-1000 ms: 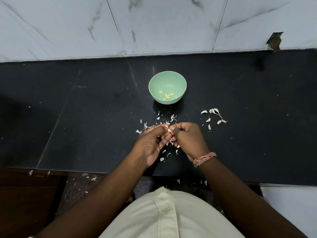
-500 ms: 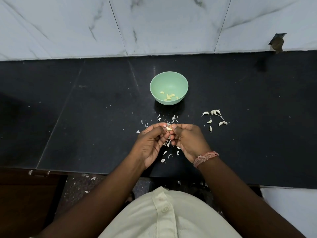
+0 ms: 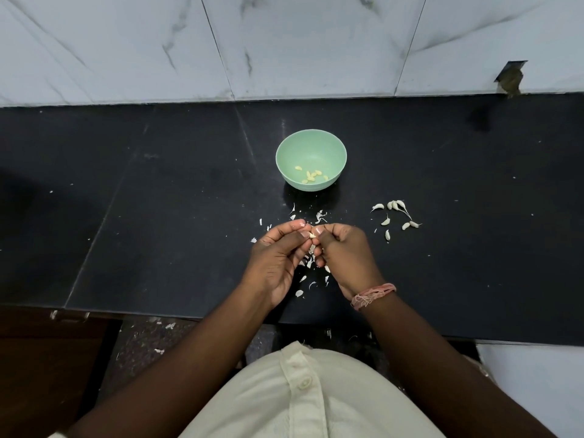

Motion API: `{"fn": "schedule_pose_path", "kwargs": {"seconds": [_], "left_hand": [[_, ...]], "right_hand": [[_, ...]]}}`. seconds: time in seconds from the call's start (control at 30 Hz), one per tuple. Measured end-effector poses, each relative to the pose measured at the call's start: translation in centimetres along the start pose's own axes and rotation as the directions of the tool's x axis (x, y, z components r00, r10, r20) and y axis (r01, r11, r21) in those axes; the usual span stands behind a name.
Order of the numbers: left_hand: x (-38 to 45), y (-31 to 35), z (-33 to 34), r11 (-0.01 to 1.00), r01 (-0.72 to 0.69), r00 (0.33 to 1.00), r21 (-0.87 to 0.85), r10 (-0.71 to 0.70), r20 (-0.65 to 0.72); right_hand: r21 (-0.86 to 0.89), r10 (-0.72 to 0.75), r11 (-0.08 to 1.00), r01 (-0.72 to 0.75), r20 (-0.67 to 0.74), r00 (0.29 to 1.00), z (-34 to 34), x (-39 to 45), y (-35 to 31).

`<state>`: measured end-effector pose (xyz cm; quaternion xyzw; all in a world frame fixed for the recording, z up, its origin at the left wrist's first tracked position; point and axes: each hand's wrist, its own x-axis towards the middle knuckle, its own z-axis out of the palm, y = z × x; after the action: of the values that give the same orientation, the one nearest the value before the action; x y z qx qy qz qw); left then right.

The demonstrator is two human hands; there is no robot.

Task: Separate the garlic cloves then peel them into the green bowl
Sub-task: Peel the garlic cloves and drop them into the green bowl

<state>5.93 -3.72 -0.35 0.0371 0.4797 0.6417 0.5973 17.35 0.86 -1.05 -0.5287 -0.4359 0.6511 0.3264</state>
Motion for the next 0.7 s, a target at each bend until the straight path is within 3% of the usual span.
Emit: {"fn": "schedule_pose_path", "kwargs": {"seconds": [0.27,0.4,0.57,0.7], "left_hand": [[-0.18,0.2,-0.22,0.999,0.024,1.0,0.023,-0.024,0.018],[-0.06,0.07,-0.21,0.998,0.049,0.999,0.045,-0.048,-0.007],[-0.03,0.25,-0.36,0.981,0.192,0.981,-0.025,-0.191,0.033],[-0.01,0.18,-0.58,0.975,0.215,0.976,-0.049,-0.213,0.048]], "right_hand": [[-0.1,-0.034,0.994,0.035,0.012,0.999,0.22,-0.59,0.12],[-0.237,-0.147,0.961,0.142,-0.001,0.989,0.07,-0.51,0.36],[-0.444,-0.317,0.849,0.287,0.006,0.948,-0.07,-0.43,0.68],[-0.444,-0.318,0.851,0.281,-0.008,0.948,0.06,-0.34,0.74]]}}
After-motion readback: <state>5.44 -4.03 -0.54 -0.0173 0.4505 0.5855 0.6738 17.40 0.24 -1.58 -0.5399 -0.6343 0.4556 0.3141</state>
